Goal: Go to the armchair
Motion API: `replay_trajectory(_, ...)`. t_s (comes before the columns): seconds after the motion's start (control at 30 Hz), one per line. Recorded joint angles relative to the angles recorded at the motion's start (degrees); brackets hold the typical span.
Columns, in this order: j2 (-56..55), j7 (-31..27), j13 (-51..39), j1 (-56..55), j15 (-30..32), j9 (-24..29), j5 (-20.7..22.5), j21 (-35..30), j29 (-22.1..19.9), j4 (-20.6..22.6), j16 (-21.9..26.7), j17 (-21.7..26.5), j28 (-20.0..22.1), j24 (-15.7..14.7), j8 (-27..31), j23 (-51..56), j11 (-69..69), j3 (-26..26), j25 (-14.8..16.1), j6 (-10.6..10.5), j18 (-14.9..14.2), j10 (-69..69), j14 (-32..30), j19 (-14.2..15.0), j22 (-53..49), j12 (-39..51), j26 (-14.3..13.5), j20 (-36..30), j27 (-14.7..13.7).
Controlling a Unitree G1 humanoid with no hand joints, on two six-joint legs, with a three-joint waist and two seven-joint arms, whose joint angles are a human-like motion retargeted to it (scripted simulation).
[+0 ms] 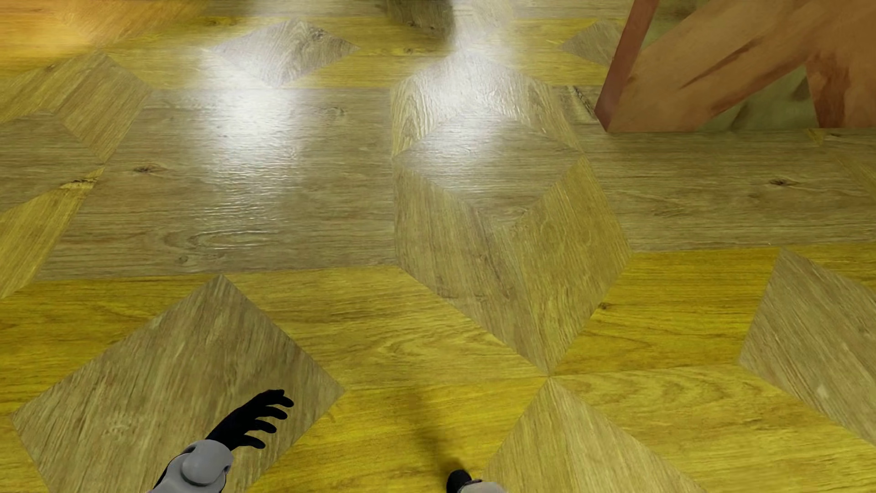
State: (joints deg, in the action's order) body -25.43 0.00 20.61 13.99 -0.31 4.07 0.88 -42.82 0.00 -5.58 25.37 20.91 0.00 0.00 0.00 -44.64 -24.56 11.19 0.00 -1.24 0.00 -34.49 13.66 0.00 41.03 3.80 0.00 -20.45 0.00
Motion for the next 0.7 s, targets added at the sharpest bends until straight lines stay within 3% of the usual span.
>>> replay_trajectory(0.07,-3.39,0.00,-3.09,-3.04,18.47,0.15,2.84,1.20,0.00,-2.83,-1.90,0.52,0.00,0.00,0.00,-0.11,-2.17,-0.85,0.00,-2.38,0.00,-8.13,-8.56,0.00,2.13,-2.02,0.00,-1.32,0.00)
replay_trajectory(0.1,-3.90,0.00,-7.01,-7.21,21.22,0.35,3.61,2.04,0.00,-4.21,-3.14,0.30,0.00,0.00,0.00,-3.57,-5.39,-2.14,0.00,-3.29,0.00,-16.38,-14.22,0.00,6.70,-2.46,0.00,-3.62,0.00)
replay_trajectory(0.13,-1.34,0.00,-9.99,-12.08,19.02,0.77,4.96,2.64,0.00,-5.87,-4.00,0.93,0.00,0.00,0.00,-4.26,-6.97,-2.57,0.00,-4.06,0.00,-26.71,-17.30,0.00,10.62,-3.86,0.00,-7.14,0.00)
replay_trajectory(0.23,8.81,0.00,-16.66,-25.45,9.96,1.36,6.87,10.43,0.00,-6.79,-5.47,2.81,0.00,0.00,0.00,-1.38,-6.17,-8.79,0.00,-3.51,0.00,-49.94,-4.14,0.00,16.80,-7.12,0.00,-13.37,0.00)
replay_trajectory(0.3,16.03,0.00,-19.53,-33.00,3.03,0.89,6.76,15.37,0.00,-6.04,-4.99,4.68,0.00,0.00,0.00,2.25,-4.35,-14.54,0.00,-2.31,0.00,-53.47,-3.90,0.00,16.85,-11.71,0.00,-11.88,0.00)
replay_trajectory(0.37,23.21,0.00,-21.23,-38.72,-3.34,0.49,6.79,19.18,0.00,-5.78,-4.35,7.56,0.00,0.00,0.00,8.71,-2.43,-17.83,0.00,-2.01,0.00,-45.22,-5.87,0.00,16.04,-15.99,0.00,-10.87,0.00)
replay_trajectory(0.47,31.26,0.00,-23.95,-42.30,-11.21,0.07,6.44,21.74,0.00,-5.39,-3.02,10.05,0.00,0.00,0.00,16.04,-1.34,-18.47,0.00,-1.56,0.00,-18.80,-6.88,0.00,16.97,-18.86,0.00,-13.70,0.00)
replay_trajectory(0.57,33.56,0.00,-25.04,-42.69,-13.78,-1.98,5.58,20.89,0.00,-6.25,-3.27,9.46,0.00,0.00,0.00,16.36,-1.33,-18.49,0.00,-1.51,0.00,1.81,-10.91,0.00,19.90,-18.43,0.00,-16.12,0.00)
replay_trajectory(0.6,34.16,0.00,-24.72,-42.25,-13.62,-2.68,5.03,19.93,0.00,-6.96,-3.50,8.72,0.00,0.00,0.00,15.16,-1.22,-18.52,0.00,-1.55,0.00,20.55,-14.88,0.00,20.66,-18.00,0.00,-16.75,0.00)
replay_trajectory(0.63,35.09,0.00,-23.95,-41.40,-13.10,-2.87,4.15,18.83,0.00,-7.37,-3.68,7.71,0.00,0.00,0.00,13.32,-1.21,-18.81,0.00,-1.39,0.00,25.95,-17.88,0.00,20.96,-17.54,0.00,-16.86,0.00)
replay_trajectory(0.67,36.58,0.00,-22.33,-42.78,-12.58,-3.05,3.60,17.38,0.00,-7.87,-3.83,6.68,0.00,0.00,0.00,11.13,-1.47,-18.55,0.00,-1.83,0.00,9.00,-15.35,0.00,20.61,-17.00,0.00,-16.86,0.00)
replay_trajectory(0.7,37.00,0.00,-20.48,-43.67,-11.29,-3.62,2.56,15.85,0.00,-8.02,-4.09,5.68,0.00,0.00,0.00,8.24,-2.64,-18.97,0.00,-2.29,0.00,6.89,-13.69,0.00,20.13,-16.54,0.00,-16.39,0.00)
